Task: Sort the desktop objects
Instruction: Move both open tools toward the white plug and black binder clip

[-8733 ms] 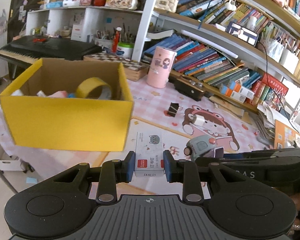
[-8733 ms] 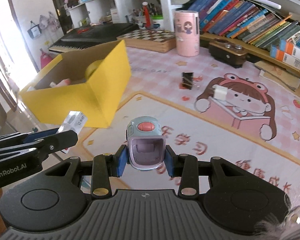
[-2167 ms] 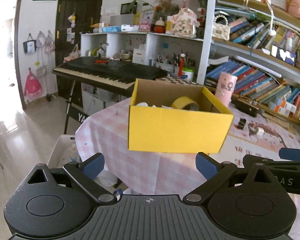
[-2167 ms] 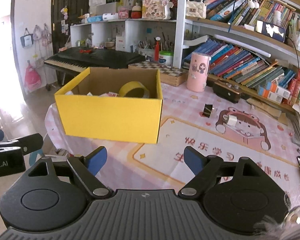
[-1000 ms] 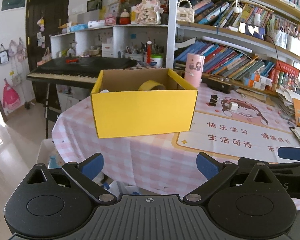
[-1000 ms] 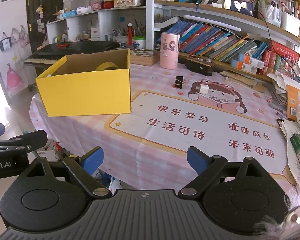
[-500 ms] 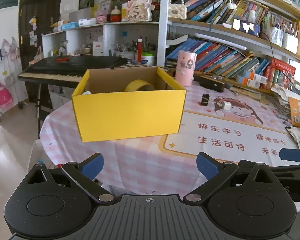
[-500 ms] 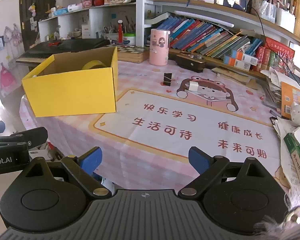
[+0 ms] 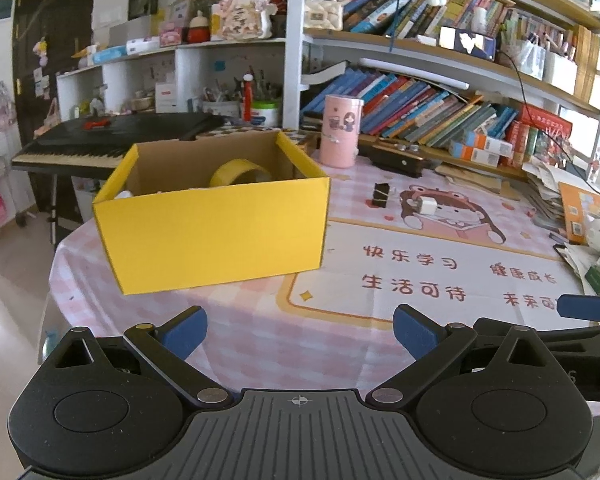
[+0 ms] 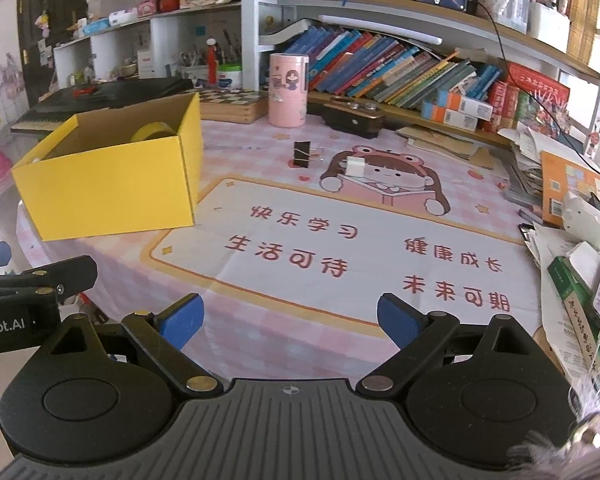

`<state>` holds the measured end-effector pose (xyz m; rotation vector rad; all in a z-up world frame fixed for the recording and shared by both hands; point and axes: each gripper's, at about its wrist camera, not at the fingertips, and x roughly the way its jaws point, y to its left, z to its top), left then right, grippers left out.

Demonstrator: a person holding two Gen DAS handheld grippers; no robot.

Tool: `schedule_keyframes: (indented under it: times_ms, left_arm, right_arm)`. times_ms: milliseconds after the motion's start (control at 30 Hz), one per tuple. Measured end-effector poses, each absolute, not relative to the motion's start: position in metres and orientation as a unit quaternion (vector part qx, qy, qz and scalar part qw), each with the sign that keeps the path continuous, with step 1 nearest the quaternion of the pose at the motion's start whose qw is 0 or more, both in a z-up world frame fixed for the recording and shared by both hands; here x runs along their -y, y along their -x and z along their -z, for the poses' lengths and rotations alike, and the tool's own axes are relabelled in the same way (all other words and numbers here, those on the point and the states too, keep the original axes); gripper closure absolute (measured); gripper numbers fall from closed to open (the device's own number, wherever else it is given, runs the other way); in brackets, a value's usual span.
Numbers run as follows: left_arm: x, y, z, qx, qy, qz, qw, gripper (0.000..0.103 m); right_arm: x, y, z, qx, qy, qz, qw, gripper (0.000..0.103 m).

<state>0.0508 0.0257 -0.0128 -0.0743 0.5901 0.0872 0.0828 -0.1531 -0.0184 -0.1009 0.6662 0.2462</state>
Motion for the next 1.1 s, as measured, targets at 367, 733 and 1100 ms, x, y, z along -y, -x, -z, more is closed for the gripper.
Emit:
schedule_keyframes:
  times_ms: [367, 733, 1100]
  left_arm:
    - [-0.011, -0.073, 0.014, -0.293, 0.033, -0.036, 0.955, 0.002]
    - [0.008, -0.105, 0.011, -0.287, 0.041, -0.044, 0.956, 0.002]
    - [0.037, -0.145, 0.011, -0.291, 0.039, -0.043, 0.955, 0.002]
  right_arm:
    - [0.168, -0.104, 0.021, -0.329, 0.045, -0.113, 0.937, 0.009]
    - [0.183, -0.139, 0.016, -0.325, 0.053, -0.120, 0.936, 0.009]
    - [0.210, -0.186, 0.013, -0.321, 0.052, -0.121, 0.938, 0.009]
